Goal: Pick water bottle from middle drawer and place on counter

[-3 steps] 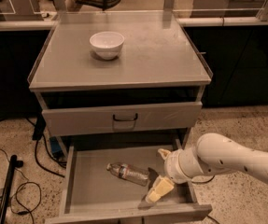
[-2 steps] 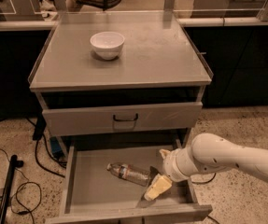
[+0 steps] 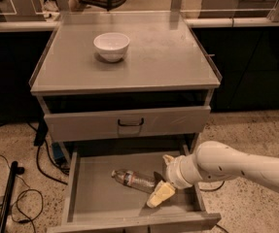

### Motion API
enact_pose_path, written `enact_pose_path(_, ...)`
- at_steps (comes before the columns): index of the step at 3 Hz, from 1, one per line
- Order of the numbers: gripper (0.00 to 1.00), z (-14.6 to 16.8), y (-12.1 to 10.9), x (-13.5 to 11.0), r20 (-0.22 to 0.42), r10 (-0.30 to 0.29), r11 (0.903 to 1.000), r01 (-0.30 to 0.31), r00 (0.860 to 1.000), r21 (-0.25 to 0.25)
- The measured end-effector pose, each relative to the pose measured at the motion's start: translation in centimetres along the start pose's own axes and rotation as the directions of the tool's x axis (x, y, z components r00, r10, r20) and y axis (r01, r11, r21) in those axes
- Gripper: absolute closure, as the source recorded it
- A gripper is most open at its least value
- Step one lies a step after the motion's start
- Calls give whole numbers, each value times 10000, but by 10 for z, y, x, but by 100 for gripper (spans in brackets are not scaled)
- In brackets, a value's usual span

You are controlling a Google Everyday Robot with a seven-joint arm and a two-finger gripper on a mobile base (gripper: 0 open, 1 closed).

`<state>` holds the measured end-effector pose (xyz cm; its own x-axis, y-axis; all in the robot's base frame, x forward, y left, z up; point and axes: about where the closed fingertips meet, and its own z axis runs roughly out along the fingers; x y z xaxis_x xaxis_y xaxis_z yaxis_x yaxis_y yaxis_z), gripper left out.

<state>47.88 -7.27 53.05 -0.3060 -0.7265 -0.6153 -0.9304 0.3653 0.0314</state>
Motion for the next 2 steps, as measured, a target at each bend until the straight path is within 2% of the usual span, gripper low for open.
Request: enact_pose_path(2, 0, 51, -19, 2, 1291, -156, 9998, 142, 9915, 115)
